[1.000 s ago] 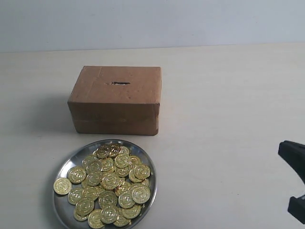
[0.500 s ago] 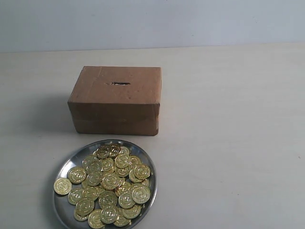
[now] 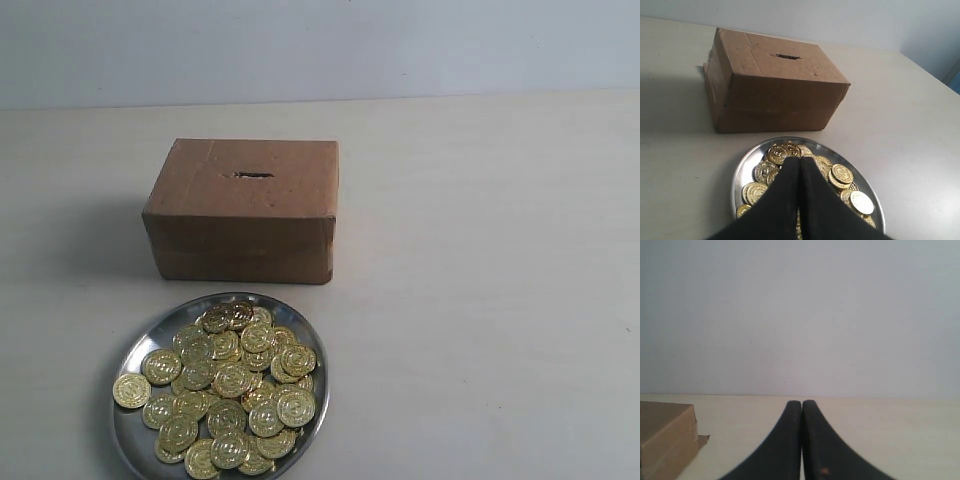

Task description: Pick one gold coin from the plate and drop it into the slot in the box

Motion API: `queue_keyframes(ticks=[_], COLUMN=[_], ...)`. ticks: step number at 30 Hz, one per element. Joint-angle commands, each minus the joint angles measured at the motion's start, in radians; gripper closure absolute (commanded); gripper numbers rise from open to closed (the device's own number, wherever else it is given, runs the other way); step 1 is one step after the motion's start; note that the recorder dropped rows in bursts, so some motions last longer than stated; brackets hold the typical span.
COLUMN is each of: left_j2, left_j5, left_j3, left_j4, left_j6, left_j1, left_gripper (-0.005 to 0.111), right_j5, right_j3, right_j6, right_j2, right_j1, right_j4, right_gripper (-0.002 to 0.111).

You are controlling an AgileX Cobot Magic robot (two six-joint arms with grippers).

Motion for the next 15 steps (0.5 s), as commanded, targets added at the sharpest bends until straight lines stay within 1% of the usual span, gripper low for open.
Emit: queue_keyframes(ticks=[1, 3, 5, 8, 10, 15], left_j2=[-0.006, -0.006, -0.006, -0.006, -0.006, -0.006], left_j5=[0.0, 0.0, 0.0, 0.0, 0.0, 0.0], left_j3=[-0.001, -0.001, -0.001, -0.001, -0.001, -0.001], left_j4=[-0.003, -0.003, -0.003, -0.003, -0.003, -0.003], left_j6=[0.003, 0.003, 0.003, 0.003, 0.003, 0.003], left_j1=[0.001, 0.001, 0.001, 0.001, 0.001, 0.001], left_gripper=[0.107, 0.107, 0.107, 0.107, 0.107, 0.107], right_j5=[0.049, 0.055, 0.047, 0.048, 0.064, 0.184], right_j3=[0.006, 0.006, 0.006, 0.006, 0.006, 0.006], right_j6=[-0.169, -0.376, -0.668, -1.034, -1.14, -1.147], right_j2=[-0.006, -0.006, -0.006, -0.006, -0.006, -0.006], right_j1=[-0.005, -0.005, -0.005, -0.005, -0.005, -0.005], right_j4=[0.165, 0.362, 0.607, 0.992, 1.108, 1.13], right_gripper=[0.108, 0.108, 0.108, 0.108, 0.108, 0.108])
